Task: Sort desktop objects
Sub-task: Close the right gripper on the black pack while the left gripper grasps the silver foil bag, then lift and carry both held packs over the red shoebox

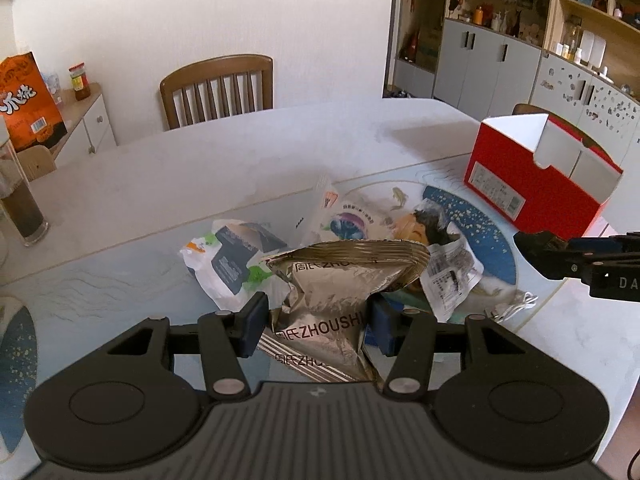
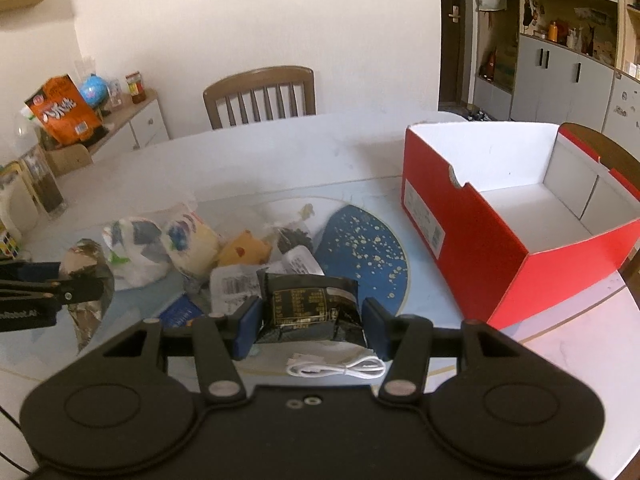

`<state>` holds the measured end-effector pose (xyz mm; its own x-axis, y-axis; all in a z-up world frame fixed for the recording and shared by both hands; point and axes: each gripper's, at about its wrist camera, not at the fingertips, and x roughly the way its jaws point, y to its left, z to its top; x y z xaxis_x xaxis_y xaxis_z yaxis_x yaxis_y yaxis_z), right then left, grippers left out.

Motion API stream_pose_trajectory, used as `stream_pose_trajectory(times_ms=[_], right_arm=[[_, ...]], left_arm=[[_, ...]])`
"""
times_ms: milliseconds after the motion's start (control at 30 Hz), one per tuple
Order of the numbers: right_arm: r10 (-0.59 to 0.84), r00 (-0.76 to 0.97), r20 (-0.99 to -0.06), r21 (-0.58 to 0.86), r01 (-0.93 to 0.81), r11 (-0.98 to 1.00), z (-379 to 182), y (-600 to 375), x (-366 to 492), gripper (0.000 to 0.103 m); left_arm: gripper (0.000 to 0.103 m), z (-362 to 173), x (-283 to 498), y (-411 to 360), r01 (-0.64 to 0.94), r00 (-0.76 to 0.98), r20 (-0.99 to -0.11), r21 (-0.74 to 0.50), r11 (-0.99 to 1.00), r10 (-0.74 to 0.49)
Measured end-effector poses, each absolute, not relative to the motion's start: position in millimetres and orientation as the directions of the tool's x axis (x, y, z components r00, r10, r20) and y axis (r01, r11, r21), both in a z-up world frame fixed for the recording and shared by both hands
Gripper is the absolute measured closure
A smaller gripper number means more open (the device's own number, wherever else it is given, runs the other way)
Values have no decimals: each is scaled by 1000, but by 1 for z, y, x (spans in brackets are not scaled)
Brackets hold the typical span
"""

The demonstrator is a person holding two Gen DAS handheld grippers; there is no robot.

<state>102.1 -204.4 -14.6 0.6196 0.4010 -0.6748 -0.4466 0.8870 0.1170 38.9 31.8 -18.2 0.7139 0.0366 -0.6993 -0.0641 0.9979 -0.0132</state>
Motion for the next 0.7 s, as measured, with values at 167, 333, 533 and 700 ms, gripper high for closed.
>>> stream_pose_trajectory(times_ms=[167, 333, 533, 700], right_arm=[[421, 627, -656, 143, -445, 884, 3, -208, 92, 49], [433, 642, -633, 152, -445, 883, 18, -216, 84, 49], [443, 651, -617, 167, -442, 881, 34, -228, 81, 49], [454, 653, -606, 180, -444, 878, 45, -241, 86, 49]], left_arm=[[51, -6, 34, 30, -50, 715, -699, -31, 998, 14], [51, 7, 28, 25, -35, 725, -688, -52, 998, -11], [51, 28, 25, 12, 0, 738, -673, -84, 996, -57], [51, 42, 31, -3, 9, 744, -665, -85, 996, -63]])
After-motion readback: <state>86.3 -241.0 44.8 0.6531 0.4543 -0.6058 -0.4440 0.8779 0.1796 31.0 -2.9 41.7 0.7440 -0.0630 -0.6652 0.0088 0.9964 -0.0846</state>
